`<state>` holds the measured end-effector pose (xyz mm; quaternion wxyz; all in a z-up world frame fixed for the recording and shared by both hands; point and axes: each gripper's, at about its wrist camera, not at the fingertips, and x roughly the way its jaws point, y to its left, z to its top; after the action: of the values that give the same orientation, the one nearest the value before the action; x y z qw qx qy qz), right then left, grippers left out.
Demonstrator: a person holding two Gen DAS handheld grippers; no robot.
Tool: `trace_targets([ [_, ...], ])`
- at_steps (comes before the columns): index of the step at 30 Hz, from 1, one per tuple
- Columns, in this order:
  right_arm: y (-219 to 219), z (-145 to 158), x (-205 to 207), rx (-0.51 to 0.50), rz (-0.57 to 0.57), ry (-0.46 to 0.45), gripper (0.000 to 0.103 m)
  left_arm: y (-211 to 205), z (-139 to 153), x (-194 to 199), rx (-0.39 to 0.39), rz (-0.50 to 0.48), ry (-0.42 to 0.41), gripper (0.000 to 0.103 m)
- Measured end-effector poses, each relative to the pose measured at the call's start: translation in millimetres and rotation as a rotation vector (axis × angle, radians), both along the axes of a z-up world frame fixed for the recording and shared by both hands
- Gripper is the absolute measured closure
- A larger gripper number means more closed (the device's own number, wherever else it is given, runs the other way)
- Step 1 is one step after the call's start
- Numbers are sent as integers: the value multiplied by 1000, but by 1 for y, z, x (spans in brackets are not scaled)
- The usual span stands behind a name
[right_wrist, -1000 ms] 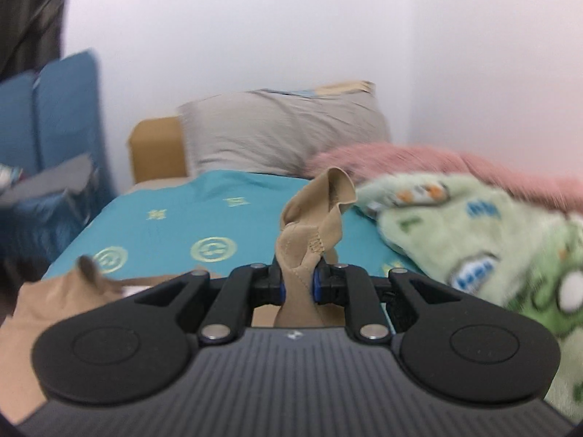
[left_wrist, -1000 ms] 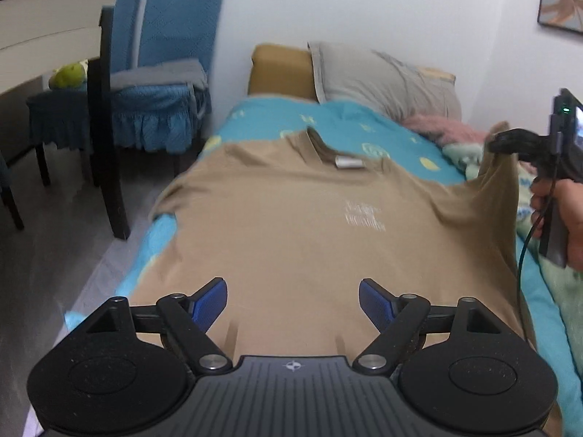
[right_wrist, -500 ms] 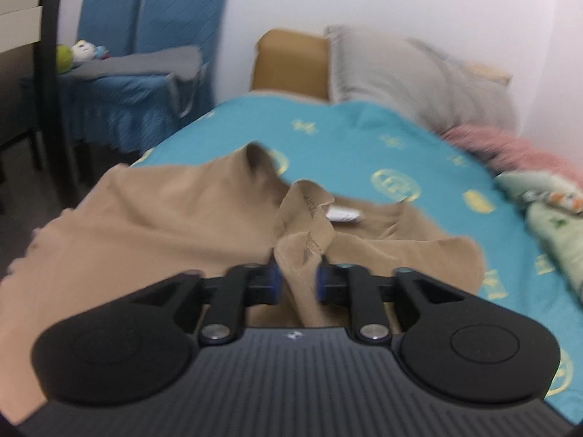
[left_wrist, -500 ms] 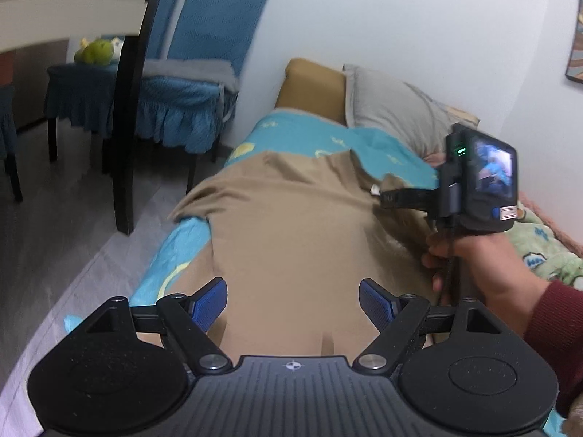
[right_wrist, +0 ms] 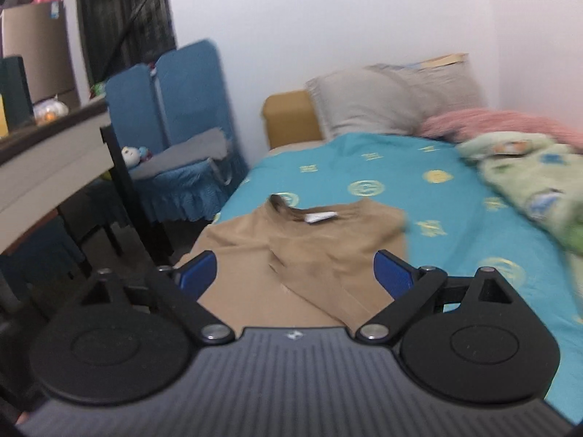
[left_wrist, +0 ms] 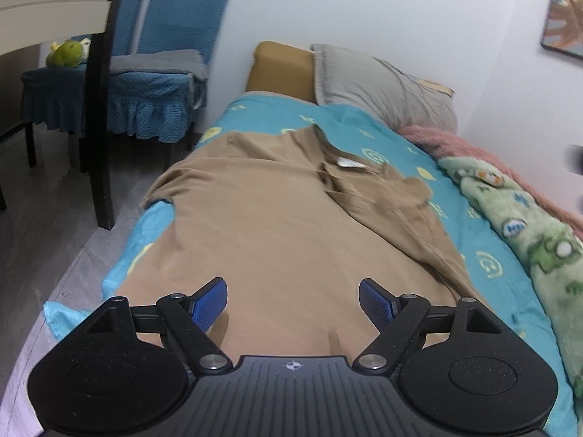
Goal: Fold clothes
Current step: 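Open the right gripper and release the folded side, then grasp the opposite side edge of the T-shirt with the left gripper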
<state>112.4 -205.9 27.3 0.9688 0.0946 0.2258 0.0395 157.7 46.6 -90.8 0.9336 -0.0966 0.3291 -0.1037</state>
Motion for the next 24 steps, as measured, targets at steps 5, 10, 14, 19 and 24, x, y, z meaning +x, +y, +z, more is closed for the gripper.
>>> trace_targets([
  [5,-42,9,-96,64,-98,-57,8,-31,11,-34,9,-101,9,22],
  [10,-84,5,-125,131,-195,-87,8,-78,11,-66,-53,-273,66,30],
  [14,-114,-1,-128,217,-244,-107,8,-118,3,-91,-145,-439,133,46],
  [19,-145,-21,-129,324,-276,-58,8,-155,-23,-107,-226,-552,260,71],
  [24,-161,-38,-124,435,-290,1,8,-172,-56,-113,-178,-573,393,77],
])
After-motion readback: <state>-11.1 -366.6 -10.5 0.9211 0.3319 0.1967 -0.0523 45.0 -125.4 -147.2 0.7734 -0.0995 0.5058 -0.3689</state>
